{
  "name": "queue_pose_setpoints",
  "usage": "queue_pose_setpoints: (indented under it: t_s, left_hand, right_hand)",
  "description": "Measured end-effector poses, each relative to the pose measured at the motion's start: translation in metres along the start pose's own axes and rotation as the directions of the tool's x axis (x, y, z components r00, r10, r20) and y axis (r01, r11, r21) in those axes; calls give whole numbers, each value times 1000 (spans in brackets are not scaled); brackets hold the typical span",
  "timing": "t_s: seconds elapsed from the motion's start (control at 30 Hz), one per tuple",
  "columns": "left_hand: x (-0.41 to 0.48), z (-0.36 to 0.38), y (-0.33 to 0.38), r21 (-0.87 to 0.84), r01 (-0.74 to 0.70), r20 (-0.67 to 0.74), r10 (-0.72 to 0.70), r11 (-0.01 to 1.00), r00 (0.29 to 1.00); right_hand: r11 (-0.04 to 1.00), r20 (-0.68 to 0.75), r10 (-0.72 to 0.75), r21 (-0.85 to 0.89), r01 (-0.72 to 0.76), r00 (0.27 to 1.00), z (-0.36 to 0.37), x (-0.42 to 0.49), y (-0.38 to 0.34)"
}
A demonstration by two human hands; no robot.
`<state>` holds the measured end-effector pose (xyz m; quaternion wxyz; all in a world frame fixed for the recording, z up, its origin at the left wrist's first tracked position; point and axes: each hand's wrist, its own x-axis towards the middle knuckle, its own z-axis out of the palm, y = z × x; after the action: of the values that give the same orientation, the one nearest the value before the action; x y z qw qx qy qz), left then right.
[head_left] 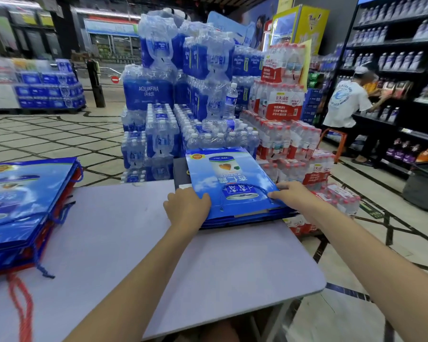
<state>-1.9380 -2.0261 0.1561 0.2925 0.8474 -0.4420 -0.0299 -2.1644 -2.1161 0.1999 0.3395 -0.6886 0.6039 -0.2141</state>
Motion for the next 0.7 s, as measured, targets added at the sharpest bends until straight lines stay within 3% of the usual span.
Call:
queue_pose_setpoints:
  t_s: [0.17, 0.47, 0.57, 0.63, 0.7]
  left_hand:
    - [3, 7, 1, -65, 16, -4, -16, 998, 1000]
    - [3, 10, 2, 86, -8, 9, 7, 996, 1000]
    - [5, 14, -4, 28, -13, -11, 13, 1000, 1000]
    - [8, 10, -8, -88, -32, 13, 33, 996, 999]
    - [8, -1, -12, -204, -59, 42, 69, 977, 997]
  right_hand:
    - [999, -12, -41, 15, 42, 999, 0, 2, 4]
    - [979, -27, -64, -198, 57, 998, 6, 6, 10]
    - [945, -181, -146, -315, 83, 972, 10, 2, 9]
    - [917, -339, -275, -373, 139, 900, 13, -2, 4]
    - [902, -352, -375, -353, 249, 858, 21, -8, -6]
